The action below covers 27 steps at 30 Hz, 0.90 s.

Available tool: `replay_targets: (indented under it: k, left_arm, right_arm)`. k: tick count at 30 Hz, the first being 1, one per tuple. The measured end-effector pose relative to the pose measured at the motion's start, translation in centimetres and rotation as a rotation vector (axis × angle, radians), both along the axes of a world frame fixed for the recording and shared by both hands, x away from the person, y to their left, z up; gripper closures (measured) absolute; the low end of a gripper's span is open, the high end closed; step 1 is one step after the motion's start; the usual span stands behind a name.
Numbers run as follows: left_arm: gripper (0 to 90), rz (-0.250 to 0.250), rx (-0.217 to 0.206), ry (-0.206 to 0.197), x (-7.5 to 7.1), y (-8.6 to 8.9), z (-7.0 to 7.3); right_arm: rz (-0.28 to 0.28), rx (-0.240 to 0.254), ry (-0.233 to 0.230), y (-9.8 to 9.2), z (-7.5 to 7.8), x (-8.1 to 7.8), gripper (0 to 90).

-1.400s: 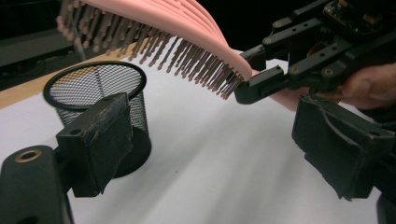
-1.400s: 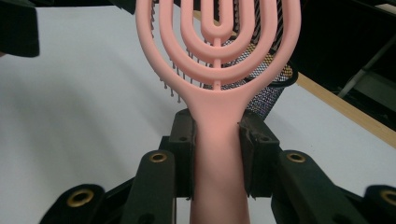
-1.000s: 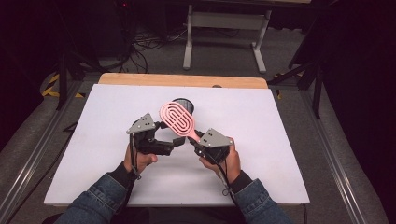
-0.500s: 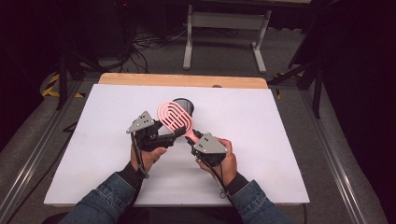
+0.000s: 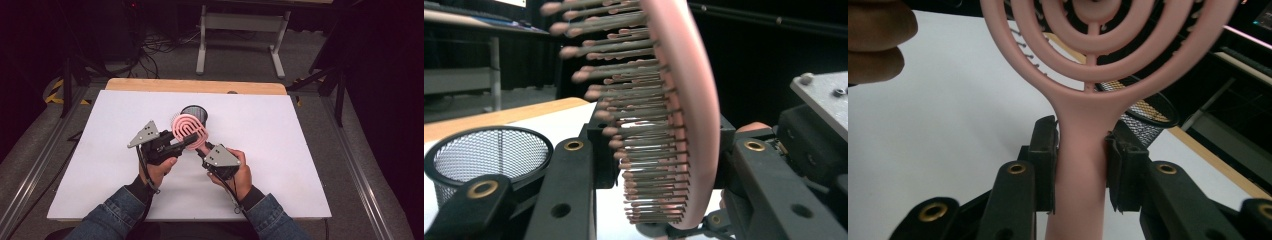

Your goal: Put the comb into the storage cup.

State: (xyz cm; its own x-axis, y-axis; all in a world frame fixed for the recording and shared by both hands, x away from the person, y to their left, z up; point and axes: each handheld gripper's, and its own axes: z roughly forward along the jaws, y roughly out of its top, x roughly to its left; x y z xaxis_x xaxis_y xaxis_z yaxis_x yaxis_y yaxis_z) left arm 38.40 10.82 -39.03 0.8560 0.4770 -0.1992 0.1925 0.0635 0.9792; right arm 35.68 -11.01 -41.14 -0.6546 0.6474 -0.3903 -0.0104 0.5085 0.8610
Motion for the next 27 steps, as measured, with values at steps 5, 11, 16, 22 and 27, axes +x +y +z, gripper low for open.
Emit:
replay_targets:
  k: [5, 11, 16, 22, 27]
  left_arm:
    - [62.8, -0.009, -0.004, -0.014, -0.2, 0.3, 0.3]
    - [63.1, 0.018, 0.000, -0.035, -0.2, 1.1, 0.9]
    - [63.7, 0.050, 0.006, -0.046, 0.1, 2.0, 1.2]
    - [63.7, 0.069, 0.021, -0.058, 0.3, 2.8, 1.3]
    - [63.7, 0.083, 0.042, -0.069, 0.4, 3.5, 1.4]
  right_arm:
    - [0.019, 0.000, 0.009, 0.2, 0.1, -0.2, 67.7]
    - [0.037, 0.012, 0.029, 0.1, 0.1, -0.3, 65.1]
    - [0.067, 0.039, 0.049, -0.2, 0.1, -0.3, 56.5]
    - [0.109, 0.065, 0.043, -1.0, 0.2, -0.6, 48.2]
    - [0.107, 0.083, 0.044, -2.4, 0.3, -0.7, 42.2]
